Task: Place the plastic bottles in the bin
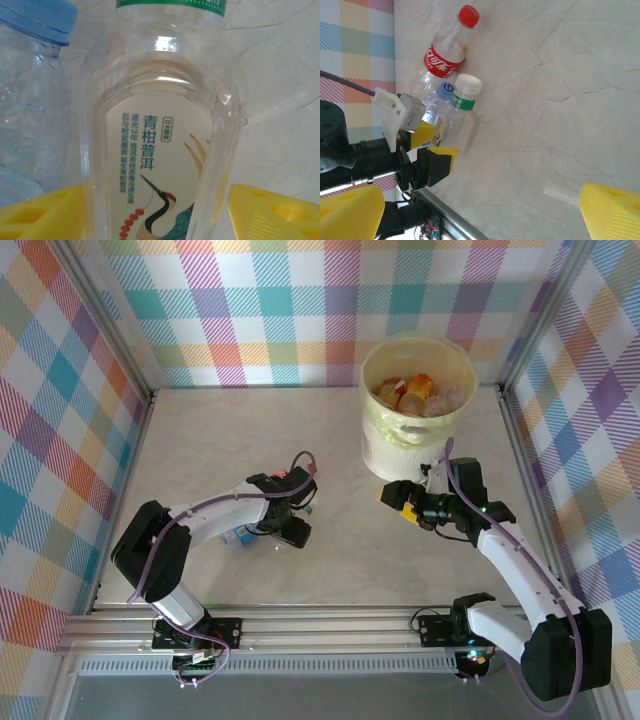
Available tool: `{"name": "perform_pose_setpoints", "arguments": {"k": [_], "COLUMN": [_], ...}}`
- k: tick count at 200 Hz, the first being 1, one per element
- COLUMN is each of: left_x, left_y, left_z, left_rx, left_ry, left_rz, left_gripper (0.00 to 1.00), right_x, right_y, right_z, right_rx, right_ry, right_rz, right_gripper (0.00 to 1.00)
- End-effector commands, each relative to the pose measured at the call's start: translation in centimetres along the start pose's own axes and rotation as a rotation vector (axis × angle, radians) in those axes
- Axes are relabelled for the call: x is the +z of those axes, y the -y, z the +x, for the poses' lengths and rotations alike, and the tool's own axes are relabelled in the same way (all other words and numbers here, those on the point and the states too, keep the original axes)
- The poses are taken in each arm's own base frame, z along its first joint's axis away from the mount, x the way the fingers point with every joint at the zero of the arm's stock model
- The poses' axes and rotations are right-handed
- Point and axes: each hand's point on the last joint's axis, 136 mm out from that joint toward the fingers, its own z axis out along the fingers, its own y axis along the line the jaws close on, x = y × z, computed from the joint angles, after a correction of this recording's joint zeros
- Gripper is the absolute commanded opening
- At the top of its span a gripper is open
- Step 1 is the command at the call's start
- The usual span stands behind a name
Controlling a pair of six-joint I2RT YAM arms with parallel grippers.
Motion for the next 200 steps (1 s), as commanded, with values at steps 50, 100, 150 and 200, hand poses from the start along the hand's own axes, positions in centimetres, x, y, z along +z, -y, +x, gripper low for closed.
{"name": "perform_pose_setpoints", "arguments": {"k": [50, 100, 150, 200], "left_x": [0.7, -2.7, -8.3, -10.4], "left_y": [1.2, 4.0, 9.5, 11.5], "left_z": [-0.6, -2.1, -4.0, -4.0], "left_rx": [0.002, -0.065, -0.113, -0.114], "left_ry": [0.004, 0.107, 0.241, 0.262], "left_rz": [-0.024, 0.163, 0.554, 0.710], "left_gripper": [0.67, 0.56, 0.56, 0.56], "right_x": [1.0, 1.6, 2.2, 2.7], "right_y": [0.3, -1.6, -4.9, -7.1], "right_z": [0.6, 1.1, 0.8, -0.9], "right_rx": [0.005, 0.002, 0.000, -0.002], "right_ry": [-0.050, -0.080, -0.056, 0.039], "right_rz": [-0.012, -0.100, -0.174, -0.198], "right_gripper": [1.00, 1.00, 0.94, 0.82]}}
